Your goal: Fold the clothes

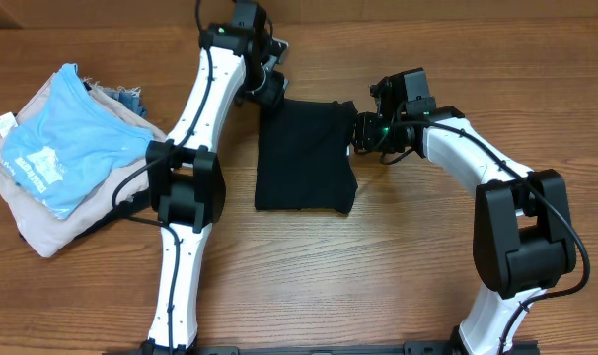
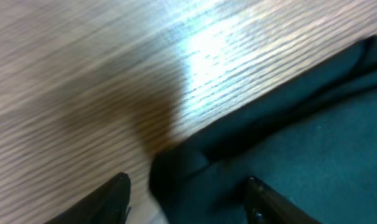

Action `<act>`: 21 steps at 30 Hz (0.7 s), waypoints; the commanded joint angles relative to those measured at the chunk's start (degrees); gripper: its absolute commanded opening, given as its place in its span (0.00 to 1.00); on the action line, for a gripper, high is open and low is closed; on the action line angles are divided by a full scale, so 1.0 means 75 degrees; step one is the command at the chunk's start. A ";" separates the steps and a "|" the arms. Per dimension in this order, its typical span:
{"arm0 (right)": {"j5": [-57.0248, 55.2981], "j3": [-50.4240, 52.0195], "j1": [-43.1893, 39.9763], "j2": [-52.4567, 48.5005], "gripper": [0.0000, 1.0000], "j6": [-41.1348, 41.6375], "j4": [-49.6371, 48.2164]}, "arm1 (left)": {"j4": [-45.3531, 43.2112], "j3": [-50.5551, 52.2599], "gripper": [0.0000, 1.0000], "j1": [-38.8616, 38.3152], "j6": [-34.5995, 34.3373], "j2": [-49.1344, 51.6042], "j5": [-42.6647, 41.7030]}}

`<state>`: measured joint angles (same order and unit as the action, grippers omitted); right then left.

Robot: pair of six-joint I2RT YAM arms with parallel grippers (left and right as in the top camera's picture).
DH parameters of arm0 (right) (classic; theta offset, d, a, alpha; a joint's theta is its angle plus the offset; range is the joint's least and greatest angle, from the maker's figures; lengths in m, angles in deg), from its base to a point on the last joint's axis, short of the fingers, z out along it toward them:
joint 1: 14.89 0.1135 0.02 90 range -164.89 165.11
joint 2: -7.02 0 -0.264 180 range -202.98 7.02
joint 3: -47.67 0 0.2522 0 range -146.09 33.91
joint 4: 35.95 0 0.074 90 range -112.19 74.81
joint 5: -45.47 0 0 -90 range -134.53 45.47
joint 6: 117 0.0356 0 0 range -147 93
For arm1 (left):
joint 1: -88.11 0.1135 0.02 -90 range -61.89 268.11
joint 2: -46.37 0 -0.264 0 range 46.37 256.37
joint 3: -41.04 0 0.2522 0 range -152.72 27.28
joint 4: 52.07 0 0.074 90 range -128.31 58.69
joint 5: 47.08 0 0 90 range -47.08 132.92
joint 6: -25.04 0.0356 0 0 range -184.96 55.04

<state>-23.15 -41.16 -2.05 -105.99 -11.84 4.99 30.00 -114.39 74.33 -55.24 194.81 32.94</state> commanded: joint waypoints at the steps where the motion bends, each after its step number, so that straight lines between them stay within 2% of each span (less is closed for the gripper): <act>1: 0.0312 -0.0143 0.0044 -0.0017 0.43 -0.0085 0.0000 | -0.0067 0.0026 0.37 -0.0038 0.0682 0.0291 -0.0399; 3: 0.0382 -0.0143 0.0073 -0.0041 0.43 -0.0085 0.0000 | -0.0105 0.0026 0.20 -0.0038 0.0679 0.0312 -0.0402; 5: 0.0364 -0.0143 0.0134 -0.0108 0.42 -0.0085 -0.0035 | -0.0178 0.0023 0.14 -0.0035 0.0679 0.0306 -0.0402; 8: 0.0373 -0.0143 0.0248 -0.0353 0.39 -0.0082 -0.0070 | -0.0195 0.0023 0.12 -0.0035 0.0676 0.0306 -0.0408; 15: 0.0580 -0.0146 0.0405 -0.0463 0.06 -0.0082 -0.0160 | -0.0198 0.0023 0.11 -0.0029 0.0647 0.0306 -0.0420; 21: 0.0213 -0.0146 -0.0038 -0.0458 0.04 -0.0073 0.0350 | -0.0172 0.0020 0.10 0.0122 0.0469 0.0306 -0.0169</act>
<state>-19.89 -41.18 0.03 -109.58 -12.23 6.11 28.93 -114.19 74.29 -51.25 196.51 30.71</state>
